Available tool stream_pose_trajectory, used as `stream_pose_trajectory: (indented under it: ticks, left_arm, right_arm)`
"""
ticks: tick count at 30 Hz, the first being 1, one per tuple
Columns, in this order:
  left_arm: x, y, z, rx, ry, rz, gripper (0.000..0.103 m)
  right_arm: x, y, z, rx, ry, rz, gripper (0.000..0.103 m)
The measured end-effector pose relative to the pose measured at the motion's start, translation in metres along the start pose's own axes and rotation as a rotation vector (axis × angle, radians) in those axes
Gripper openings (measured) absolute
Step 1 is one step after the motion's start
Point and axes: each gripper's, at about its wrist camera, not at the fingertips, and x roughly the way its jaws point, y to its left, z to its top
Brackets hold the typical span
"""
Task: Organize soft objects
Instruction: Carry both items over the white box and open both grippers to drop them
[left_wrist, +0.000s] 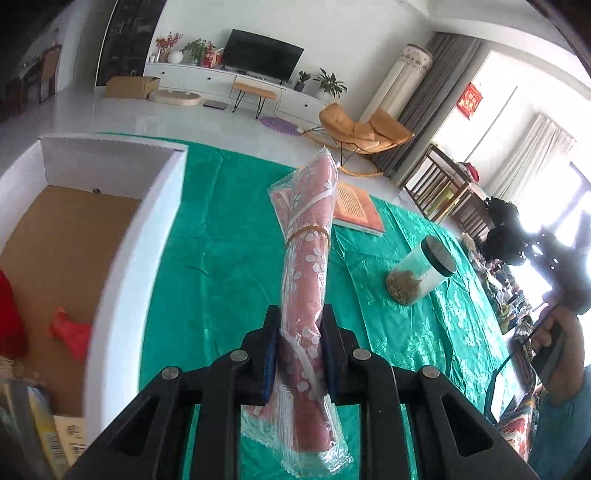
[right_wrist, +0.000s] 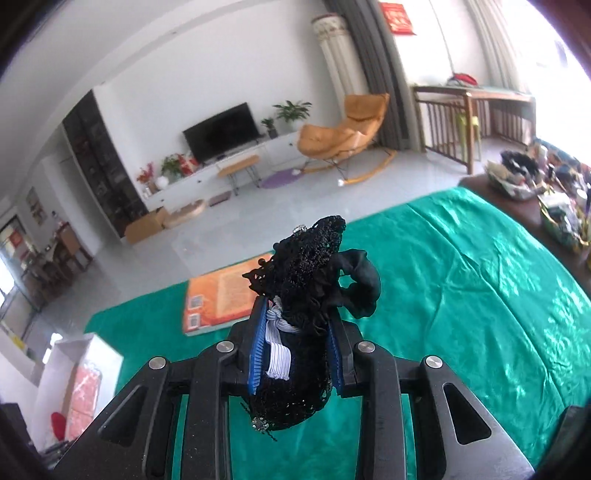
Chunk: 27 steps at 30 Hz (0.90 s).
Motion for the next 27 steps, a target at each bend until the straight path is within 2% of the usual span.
stream_pose_trajectory:
  ticks: [4,8,10,11,12,13,14,15,18,21,25,27]
  left_arm:
    - [-0.064,0.051,0.001,-0.005,-0.057,0.123,0.021]
    - [-0.113,0.108,-0.013,-0.018,-0.076,0.31,0.022]
    - [-0.126,0.132,-0.026,-0.016,-0.069,0.424,0.029]
    - [-0.129,0.143,-0.032,-0.024,-0.064,0.481,0.044]
    - [-0.132,0.152,-0.039,-0.031,-0.059,0.529,0.068]
    - [-0.134,0.159,-0.045,-0.036,-0.06,0.565,0.08]
    - [-0.137,0.163,-0.051,-0.034,-0.074,0.595,0.093]
    - [-0.141,0.165,-0.056,-0.026,-0.095,0.624,0.094]
    - [-0.143,0.162,-0.064,0.008,-0.129,0.693,0.098]
    - [-0.144,0.153,-0.067,0.024,-0.148,0.699,0.099]
    - [-0.15,0.137,-0.073,0.009,-0.185,0.759,0.099]
    - [-0.155,0.133,-0.074,-0.013,-0.184,0.738,0.099]
  right_arm:
    - [-0.019,0.12,-0.022,-0.093,0.083,0.27,0.03]
    - [-0.02,0.243,-0.08,-0.181,0.223,0.515,0.031]
    - [-0.016,0.295,-0.112,-0.224,0.293,0.598,0.031]
    - [-0.015,0.317,-0.129,-0.252,0.32,0.623,0.033]
    - [-0.013,0.339,-0.145,-0.285,0.344,0.637,0.036]
    - [-0.008,0.356,-0.162,-0.318,0.368,0.643,0.046]
    - [-0.002,0.367,-0.175,-0.342,0.393,0.646,0.066]
    - [0.0,0.375,-0.186,-0.361,0.402,0.64,0.072]
    - [-0.002,0.385,-0.203,-0.437,0.379,0.589,0.072]
    - [-0.007,0.383,-0.206,-0.48,0.358,0.545,0.072]
    - [-0.022,0.377,-0.205,-0.562,0.311,0.48,0.074]
    - [-0.026,0.379,-0.209,-0.602,0.311,0.443,0.074]
